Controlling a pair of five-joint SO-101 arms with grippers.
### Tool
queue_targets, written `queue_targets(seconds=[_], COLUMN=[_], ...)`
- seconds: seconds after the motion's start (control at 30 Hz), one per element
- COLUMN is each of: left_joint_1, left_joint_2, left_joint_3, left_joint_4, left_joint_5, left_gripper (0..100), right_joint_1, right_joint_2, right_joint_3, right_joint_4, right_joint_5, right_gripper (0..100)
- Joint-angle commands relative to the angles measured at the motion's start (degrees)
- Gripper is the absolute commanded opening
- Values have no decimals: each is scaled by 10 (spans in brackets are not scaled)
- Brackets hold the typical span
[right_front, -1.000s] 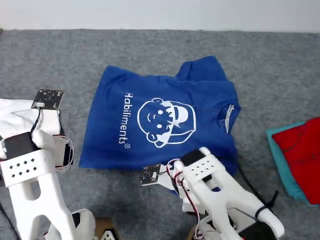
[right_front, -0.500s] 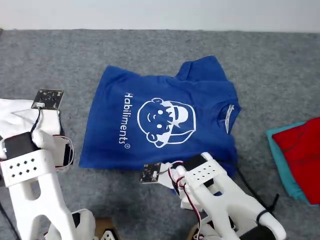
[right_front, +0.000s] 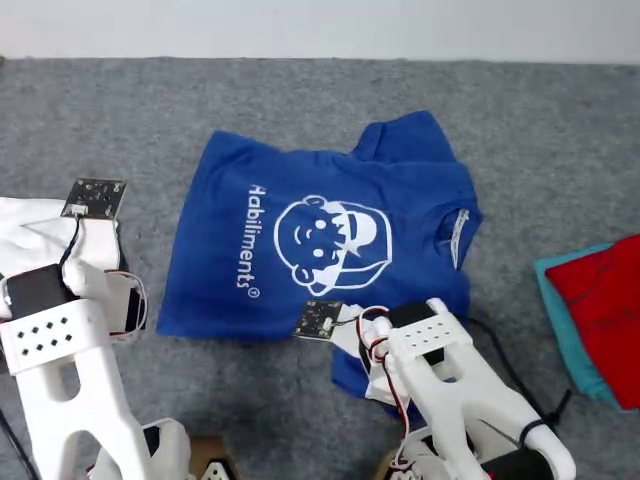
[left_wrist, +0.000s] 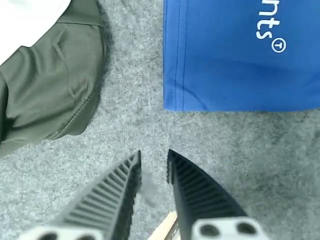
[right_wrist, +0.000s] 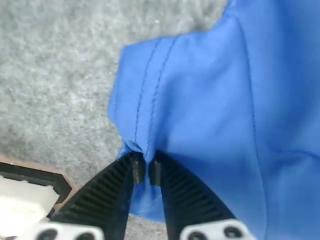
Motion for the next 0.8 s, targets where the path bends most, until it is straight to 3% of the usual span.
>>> queue_targets(seconds=[0.0, 0.2, 0.43, 0.77], left_joint_1=[3, 27, 120, 130], left_joint_2=[-11, -7, -6, -6], left_joint_3=[-21, 22, 128, 228], left_joint_4=[4, -39, -68, -306], left_joint_5=[4, -30, -289, -365], left_gripper=[84, 87, 88, 87], right_joint_1=[11, 11, 11, 12], right_joint_2=[-8, -8, -7, -8], right_joint_3=[-30, -129, -178, -178], right_joint_4=[34, 106, 146, 159], right_joint_5=[-4, -4, -6, -7], right_gripper=[9, 9, 9, 9])
